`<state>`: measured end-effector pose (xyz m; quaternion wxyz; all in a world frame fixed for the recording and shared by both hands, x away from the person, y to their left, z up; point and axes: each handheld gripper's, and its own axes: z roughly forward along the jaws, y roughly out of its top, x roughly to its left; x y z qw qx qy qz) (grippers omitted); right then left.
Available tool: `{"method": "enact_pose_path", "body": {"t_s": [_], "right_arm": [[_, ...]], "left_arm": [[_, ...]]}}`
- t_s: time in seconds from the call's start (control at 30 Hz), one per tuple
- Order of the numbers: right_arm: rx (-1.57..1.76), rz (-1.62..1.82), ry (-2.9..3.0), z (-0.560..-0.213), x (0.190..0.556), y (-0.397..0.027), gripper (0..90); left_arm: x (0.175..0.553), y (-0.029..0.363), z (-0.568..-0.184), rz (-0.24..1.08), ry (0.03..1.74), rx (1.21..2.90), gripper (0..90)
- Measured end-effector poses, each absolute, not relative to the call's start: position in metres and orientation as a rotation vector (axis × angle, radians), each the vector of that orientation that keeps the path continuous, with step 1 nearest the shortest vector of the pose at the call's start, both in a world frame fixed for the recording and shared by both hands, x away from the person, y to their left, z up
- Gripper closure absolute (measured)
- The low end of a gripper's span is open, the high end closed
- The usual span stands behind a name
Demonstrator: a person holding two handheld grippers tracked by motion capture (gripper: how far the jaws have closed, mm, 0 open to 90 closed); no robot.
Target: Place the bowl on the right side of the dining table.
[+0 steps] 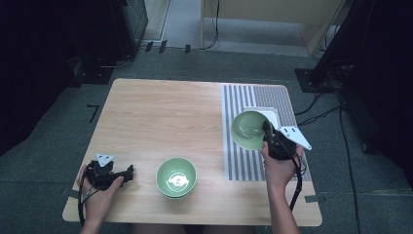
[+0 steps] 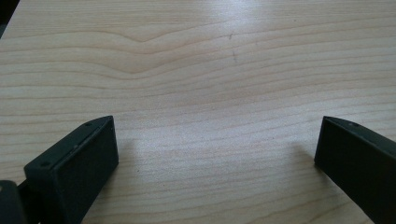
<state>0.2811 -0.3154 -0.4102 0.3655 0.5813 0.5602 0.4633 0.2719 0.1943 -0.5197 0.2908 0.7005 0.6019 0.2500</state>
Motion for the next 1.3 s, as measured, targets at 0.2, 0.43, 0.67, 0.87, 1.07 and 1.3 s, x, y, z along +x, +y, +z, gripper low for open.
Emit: {"method": "enact_pose_path", "body": {"t_s": [0.2,0.43,0.67,0.87,1.07,1.3], "right_arm": [[1.516,1.178,1.429,-0.414,0.291,-0.324,84.3],[1.536,1.151,1.438,-0.422,0.302,-0.330,84.3],[1.566,1.121,1.433,-0.432,0.315,-0.336,84.3],[1.621,1.101,1.427,-0.440,0.327,-0.344,84.3],[1.645,1.064,1.416,-0.447,0.336,-0.351,84.4],[1.708,1.013,1.410,-0.458,0.351,-0.363,84.5]], "left_arm": [[0.272,0.194,-0.520,0.667,1.605,1.868,0.0],[0.272,0.194,-0.520,0.667,1.605,1.868,0.0],[0.272,0.194,-0.520,0.667,1.605,1.868,0.0],[0.272,0.194,-0.520,0.667,1.605,1.869,0.0],[0.272,0.194,-0.520,0.667,1.605,1.869,0.0],[0.272,0.194,-0.520,0.667,1.605,1.870,0.0]]}}
